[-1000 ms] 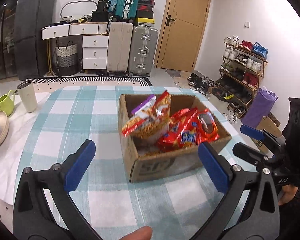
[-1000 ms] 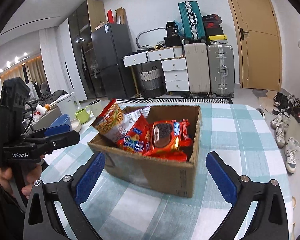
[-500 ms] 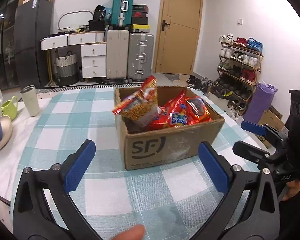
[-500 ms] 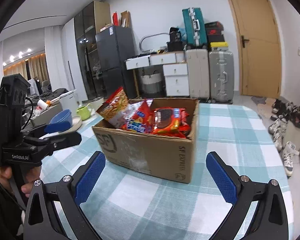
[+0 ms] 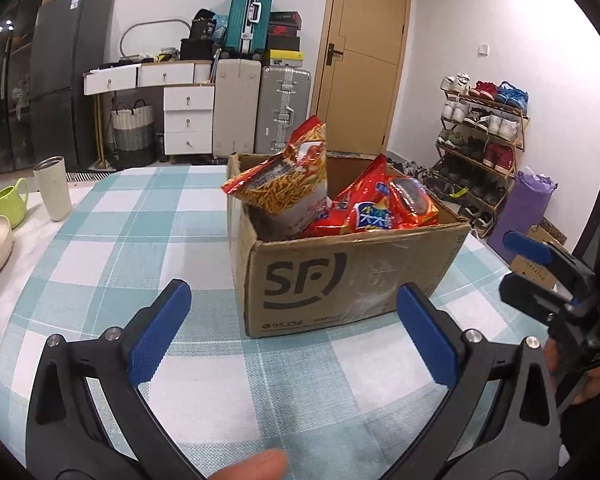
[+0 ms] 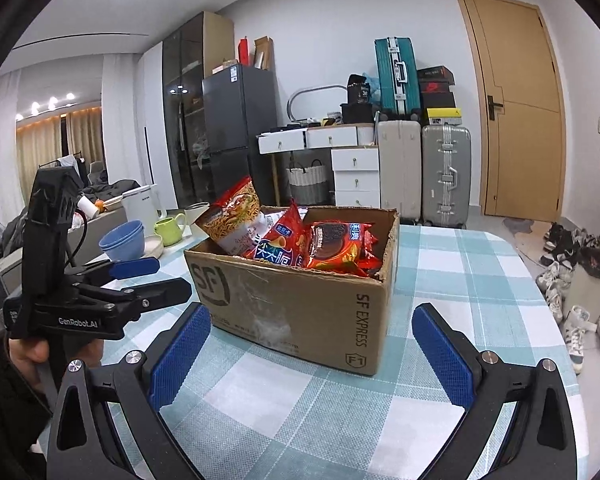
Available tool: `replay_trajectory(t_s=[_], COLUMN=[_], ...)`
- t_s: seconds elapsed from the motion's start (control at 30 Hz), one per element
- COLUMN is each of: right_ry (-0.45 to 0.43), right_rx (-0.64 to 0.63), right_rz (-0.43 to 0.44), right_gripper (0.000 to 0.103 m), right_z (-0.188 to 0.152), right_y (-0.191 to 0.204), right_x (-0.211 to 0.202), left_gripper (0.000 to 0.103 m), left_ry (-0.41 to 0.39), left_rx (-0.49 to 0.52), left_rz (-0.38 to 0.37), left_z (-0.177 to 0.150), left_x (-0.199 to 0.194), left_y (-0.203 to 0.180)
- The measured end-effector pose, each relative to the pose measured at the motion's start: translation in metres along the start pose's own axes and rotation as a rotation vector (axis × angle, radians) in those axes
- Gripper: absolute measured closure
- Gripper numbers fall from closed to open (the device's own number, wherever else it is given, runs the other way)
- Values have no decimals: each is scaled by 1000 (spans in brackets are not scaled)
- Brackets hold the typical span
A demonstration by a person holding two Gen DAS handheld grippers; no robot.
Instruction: Organize snacks
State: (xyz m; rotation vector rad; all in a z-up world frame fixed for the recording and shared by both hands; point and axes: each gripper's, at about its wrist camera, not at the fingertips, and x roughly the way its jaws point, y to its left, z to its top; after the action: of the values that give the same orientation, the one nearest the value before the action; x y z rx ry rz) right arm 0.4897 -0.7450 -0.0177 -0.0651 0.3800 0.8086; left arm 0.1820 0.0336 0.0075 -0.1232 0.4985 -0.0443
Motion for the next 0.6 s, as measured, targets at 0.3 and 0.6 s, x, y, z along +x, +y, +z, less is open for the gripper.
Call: replay_trajectory(t_s=[0.3,0.6], right_ry=[-3,-44], right_rx=[9,19], right_rz=[14,6], right_gripper=[0,0], right_z=[-5,-6], right_y=[-3,-4], right_x=[2,-5], left_gripper=[0,1], left_ry=[-51,-53], left_rx=[31,6], left_rz=[28,39], left_z=[-9,-10], left_x=[8,16], left_y=[5,16])
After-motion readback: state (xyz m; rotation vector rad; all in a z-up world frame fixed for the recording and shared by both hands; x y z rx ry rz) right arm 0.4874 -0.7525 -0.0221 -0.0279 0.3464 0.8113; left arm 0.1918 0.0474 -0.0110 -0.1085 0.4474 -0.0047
